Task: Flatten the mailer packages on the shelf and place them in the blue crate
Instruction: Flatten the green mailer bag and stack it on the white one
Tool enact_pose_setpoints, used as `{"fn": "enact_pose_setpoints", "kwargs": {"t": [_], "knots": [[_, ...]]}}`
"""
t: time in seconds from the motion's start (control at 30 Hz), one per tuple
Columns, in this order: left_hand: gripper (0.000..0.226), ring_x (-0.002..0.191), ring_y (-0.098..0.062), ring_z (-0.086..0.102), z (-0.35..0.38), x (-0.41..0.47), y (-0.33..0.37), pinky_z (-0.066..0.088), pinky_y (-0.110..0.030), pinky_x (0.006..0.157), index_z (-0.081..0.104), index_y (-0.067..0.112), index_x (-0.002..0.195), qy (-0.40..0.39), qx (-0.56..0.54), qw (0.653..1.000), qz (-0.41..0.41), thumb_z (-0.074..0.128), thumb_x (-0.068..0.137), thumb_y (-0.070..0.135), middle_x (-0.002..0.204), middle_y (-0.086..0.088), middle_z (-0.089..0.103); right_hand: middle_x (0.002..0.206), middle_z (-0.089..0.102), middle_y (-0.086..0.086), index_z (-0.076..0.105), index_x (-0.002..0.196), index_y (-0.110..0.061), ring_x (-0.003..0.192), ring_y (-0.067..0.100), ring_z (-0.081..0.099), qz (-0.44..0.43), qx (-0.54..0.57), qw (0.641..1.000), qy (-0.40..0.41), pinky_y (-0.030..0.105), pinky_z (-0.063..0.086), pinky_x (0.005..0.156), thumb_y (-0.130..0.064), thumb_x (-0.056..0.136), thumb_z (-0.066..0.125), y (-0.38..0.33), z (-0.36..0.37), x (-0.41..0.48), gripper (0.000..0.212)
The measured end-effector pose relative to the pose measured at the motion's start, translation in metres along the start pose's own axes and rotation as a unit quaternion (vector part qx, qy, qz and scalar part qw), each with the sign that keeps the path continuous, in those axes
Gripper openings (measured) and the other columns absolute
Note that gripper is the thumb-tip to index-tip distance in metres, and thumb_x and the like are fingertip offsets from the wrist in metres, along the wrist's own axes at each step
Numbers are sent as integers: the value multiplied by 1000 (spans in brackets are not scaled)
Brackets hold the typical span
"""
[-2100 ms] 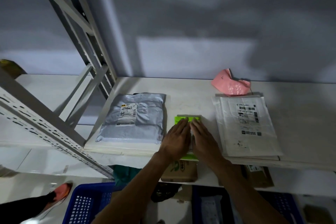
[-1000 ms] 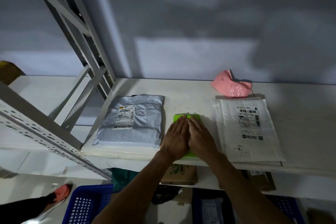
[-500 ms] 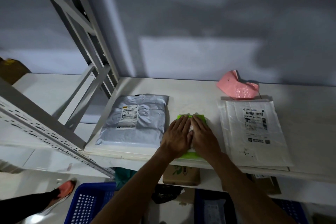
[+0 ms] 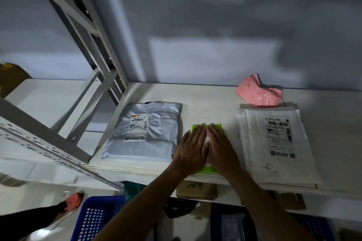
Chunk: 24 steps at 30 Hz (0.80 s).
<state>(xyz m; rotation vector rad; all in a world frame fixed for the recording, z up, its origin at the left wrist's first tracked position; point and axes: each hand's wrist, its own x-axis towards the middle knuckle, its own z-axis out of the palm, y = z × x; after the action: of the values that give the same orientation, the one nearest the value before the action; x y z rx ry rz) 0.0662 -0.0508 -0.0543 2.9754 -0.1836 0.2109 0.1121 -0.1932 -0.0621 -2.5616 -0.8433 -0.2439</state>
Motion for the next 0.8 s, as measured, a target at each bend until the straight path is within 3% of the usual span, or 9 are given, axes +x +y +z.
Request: {"fn": "enact_pose_setpoints", "kwargs": {"t": [0.27,0.63,0.7,0.8], "knots": [[60,156,-21,5,1,1,-1,14,-43,126,16,11,160,-13,4,1000,-2,12,108,40,168,-7,10,160,35,16,40,150,-2,150,26,30,11,-5,1000,-3,44,31,120,-29,102,31,1,0,-6,55],[60,156,-24,2,3,0,3,15,-48,125,17,7,159,-27,27,999,-7,12,108,39,167,-11,10,158,36,20,37,150,1,148,30,34,46,-23,999,-11,48,38,115,-31,107,11,-5,-7,-10,59],[61,156,-25,7,0,0,4,17,-48,125,19,7,159,-32,21,999,-8,11,108,39,167,-11,12,155,40,23,41,146,4,146,34,37,40,-41,998,-27,49,40,114,-34,107,7,-4,-10,-9,64],[58,150,-27,30,-5,0,4,33,-48,118,37,7,153,-33,6,999,-22,20,107,38,161,-12,33,152,42,25,47,141,7,145,37,38,19,-79,994,-69,52,41,112,-32,106,17,-1,-13,-4,60]]}}
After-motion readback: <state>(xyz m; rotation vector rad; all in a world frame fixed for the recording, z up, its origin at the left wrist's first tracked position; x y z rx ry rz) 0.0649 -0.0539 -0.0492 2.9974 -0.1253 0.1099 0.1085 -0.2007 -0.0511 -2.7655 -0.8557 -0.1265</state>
